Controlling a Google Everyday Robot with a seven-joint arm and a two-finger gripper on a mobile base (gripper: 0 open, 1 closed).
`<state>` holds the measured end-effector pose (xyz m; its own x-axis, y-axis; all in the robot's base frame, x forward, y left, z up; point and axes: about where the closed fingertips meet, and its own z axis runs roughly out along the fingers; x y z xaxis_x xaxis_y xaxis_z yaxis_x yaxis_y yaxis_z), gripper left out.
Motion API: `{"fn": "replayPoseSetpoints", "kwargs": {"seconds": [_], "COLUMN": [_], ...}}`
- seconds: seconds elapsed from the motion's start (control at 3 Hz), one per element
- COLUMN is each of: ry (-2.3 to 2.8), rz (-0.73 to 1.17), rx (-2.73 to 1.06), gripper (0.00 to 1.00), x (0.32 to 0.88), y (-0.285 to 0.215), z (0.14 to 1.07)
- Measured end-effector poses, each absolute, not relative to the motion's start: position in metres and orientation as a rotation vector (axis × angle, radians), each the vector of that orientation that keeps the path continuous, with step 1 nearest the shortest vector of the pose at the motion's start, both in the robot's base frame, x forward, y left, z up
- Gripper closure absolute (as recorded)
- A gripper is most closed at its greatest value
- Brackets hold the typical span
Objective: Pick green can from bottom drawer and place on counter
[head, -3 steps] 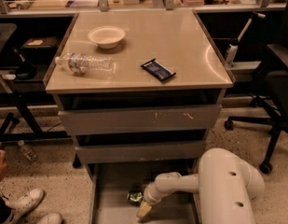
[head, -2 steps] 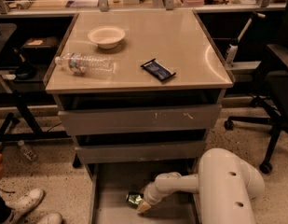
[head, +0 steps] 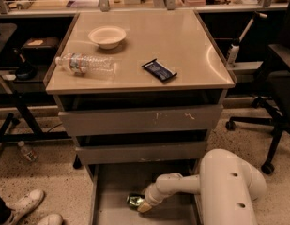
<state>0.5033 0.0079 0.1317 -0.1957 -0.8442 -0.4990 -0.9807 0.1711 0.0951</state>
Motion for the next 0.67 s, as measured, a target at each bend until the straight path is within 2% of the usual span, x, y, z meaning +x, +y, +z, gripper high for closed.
{"fn": "replayPoseSetpoints", "kwargs": {"seconds": [0.33,0.67], "ry": [2.118,2.108], "rz": [0.591,0.573], "rx": [-1.679,-1.6], "gripper": [1.0,1.0], "x": [0.498,0.491], "y": [0.006,-0.005], "z": [0.159,0.207]}}
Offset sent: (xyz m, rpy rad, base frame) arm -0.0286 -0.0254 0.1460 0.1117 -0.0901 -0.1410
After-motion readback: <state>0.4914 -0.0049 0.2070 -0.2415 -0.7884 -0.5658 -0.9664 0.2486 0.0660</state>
